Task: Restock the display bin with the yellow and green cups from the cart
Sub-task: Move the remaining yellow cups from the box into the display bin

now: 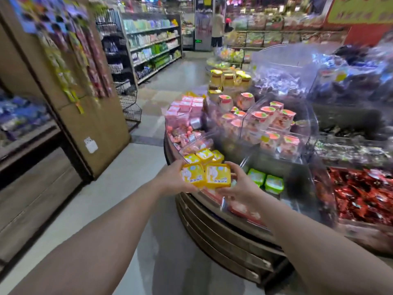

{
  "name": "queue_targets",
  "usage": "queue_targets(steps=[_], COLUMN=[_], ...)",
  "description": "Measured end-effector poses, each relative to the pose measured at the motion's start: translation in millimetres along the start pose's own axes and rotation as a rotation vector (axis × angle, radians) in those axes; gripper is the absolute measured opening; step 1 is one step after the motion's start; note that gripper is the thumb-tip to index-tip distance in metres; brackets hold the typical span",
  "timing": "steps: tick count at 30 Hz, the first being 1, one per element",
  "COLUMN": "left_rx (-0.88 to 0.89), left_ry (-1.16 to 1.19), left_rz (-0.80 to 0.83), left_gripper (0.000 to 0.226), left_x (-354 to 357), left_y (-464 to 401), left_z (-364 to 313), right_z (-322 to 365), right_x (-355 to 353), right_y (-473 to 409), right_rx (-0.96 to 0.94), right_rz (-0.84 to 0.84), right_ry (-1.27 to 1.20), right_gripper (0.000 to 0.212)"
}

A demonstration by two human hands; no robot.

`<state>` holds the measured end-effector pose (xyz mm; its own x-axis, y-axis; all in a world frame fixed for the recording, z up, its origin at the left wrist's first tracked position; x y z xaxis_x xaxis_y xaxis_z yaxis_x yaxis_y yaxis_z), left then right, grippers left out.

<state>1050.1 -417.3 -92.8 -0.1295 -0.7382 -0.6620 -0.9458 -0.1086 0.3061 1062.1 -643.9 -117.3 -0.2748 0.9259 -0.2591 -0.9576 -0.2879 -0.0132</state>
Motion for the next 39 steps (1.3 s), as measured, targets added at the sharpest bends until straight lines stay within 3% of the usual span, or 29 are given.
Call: queue_targets(steps=[2,5,9,12,19,24,28,32,35,38,39], left_rx=[0.012,0.04,0.103,0.058,0.027,0.085,0.185,0.261,0.316,0.356,0.362], left_ry=[-0.009,-0.005,0.0,-0.051,-0.132,-0.205,-0.231,-0.21,-0.206,-0.214,-0.209], left_rz=[0.017,0.073,0.11,0.13,0.087,0.156,0.238,0.301,0.319,0.337,0.344], left_gripper=[0.093,0.085,0.087,0.081,0.105,0.099,0.096,0.087,0.075,0.074,0.075], left_x=[-1,0,-2,-12,-24,-10,-8,-13,-16,-20,-21], left_y=[-26,-66,-127,-170,-251,-292,-320,-340,-350,-357,-359], left_z=[1,-5,-15,-25,-33,-37,-46,-58,-64,-66,-65], right_z=[-8,-27,-42,-62,-111,-153,-171,-165,-167,-177,-176], right_x=[1,3,2,-2,-18,-16,-15,-9,-3,3,4], right_y=[-22,-62,-121,-160,-217,-237,-248,-262,-279,-293,-294], right_rx=[0.058,0.149,0.209,0.278,0.497,0.562,0.609,0.614,0.622,0.657,0.664], right_rz=[0.008,-0.012,-0.068,-0.151,-0.473,-0.62,-0.752,-0.78,-0.758,-0.879,-0.949], right_ry=[-0.048,-0.24,-0.423,-0.417,-0.376,-0.381,-0.394,-0.482,-0.443,-0.359,-0.342], right_gripper=[0.087,0.086,0.053,0.047,0.046,0.053,0.035,0.024,0.034,0.08,0.083])
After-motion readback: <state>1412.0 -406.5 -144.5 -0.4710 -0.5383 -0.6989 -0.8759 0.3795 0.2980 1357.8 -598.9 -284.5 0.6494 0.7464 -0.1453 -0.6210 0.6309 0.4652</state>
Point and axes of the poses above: each hand's wrist, its own y-axis away from the middle knuckle, its own x-axis out of the palm, z = x × y, the point moved 2 cm from there along -y, towards the middle knuckle, and after that the axes turned 9 degrees about -x, right-handed, at the moved point
